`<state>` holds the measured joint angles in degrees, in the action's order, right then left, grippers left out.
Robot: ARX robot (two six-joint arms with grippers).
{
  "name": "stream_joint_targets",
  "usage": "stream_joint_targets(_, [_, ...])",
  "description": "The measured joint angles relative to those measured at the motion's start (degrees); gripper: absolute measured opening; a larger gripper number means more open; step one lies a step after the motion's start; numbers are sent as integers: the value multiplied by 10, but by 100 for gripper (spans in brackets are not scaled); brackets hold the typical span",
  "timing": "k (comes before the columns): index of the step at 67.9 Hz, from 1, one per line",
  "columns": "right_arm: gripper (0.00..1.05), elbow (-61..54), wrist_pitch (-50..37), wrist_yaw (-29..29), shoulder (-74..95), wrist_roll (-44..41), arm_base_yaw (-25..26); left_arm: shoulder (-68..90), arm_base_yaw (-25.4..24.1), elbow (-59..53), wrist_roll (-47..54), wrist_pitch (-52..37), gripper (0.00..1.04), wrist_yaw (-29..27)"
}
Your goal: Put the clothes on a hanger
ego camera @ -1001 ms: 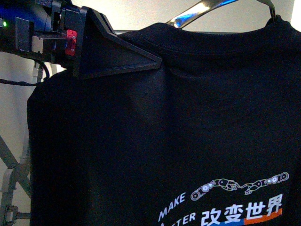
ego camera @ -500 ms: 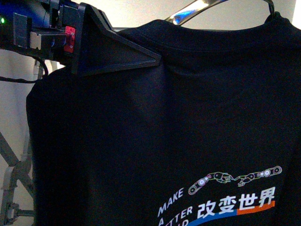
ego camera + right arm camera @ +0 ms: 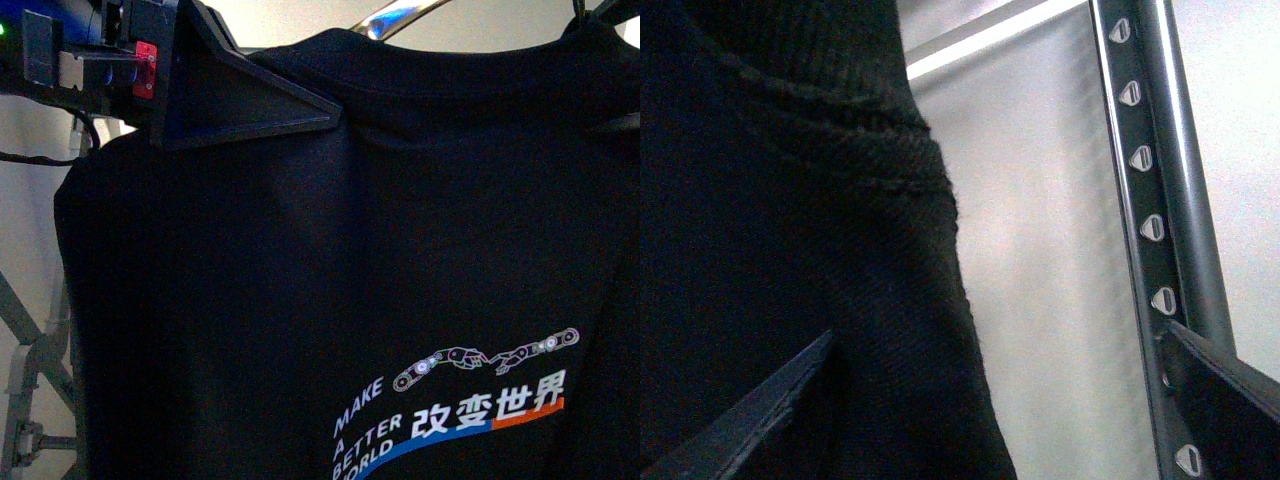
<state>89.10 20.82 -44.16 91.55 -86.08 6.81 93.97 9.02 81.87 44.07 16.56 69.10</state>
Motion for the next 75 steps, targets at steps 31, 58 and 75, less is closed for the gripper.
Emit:
stream_joint_targets(31, [20,-16,-14,8,15,12,1,0,0,0,-3,0,6,-2])
stream_joint_targets(58, [4,-57,-15,-10,7,-17,26,-5,0,-4,-6,-15,70,7])
stream_joint_targets(75, [4,-69,21,-10,-3,-37,56,32,-40,-112,-594,-653,98,-270])
